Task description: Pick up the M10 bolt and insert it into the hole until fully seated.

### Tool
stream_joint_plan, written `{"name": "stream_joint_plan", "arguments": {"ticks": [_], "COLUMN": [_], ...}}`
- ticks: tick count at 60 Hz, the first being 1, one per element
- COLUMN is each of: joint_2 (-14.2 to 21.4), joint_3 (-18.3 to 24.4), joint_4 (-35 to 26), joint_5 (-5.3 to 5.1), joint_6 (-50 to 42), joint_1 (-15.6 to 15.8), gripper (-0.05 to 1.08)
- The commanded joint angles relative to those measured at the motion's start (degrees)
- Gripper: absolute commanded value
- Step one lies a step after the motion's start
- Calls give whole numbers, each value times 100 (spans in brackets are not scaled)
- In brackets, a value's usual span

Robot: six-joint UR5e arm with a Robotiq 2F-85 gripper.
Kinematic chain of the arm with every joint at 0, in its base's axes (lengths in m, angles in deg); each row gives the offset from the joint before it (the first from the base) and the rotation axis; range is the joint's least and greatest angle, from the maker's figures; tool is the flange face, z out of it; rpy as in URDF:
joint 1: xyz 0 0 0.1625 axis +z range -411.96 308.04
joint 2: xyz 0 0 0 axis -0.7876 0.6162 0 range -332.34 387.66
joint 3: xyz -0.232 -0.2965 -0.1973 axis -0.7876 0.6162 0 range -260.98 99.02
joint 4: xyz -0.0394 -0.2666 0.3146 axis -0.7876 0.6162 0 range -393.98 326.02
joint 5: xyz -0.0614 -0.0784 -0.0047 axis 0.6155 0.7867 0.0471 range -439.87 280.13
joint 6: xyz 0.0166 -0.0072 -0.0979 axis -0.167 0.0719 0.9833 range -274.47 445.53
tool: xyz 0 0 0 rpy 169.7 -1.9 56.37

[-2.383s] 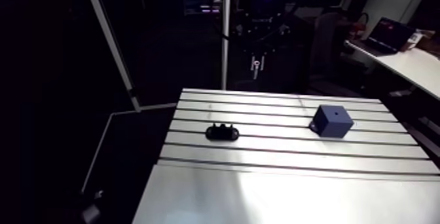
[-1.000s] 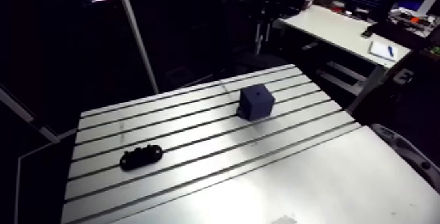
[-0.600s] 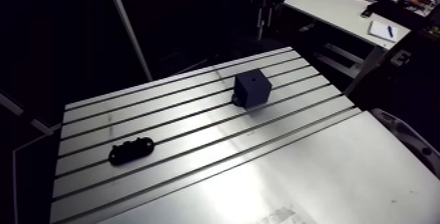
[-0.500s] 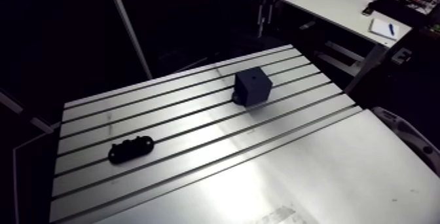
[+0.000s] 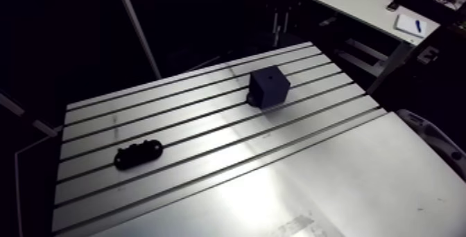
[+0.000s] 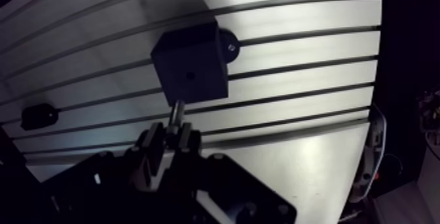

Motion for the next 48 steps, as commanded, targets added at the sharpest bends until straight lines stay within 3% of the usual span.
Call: {"name": "stream_joint_plan", "arguments": {"ticks": [1,48], "joint_2": [-14,-84], "joint_3": [-159,-476], "joint_4": [40,280], "joint_5": [11,2], "joint_6": [-20,-29], "joint_1": [1,1], "gripper": [108,108]}}
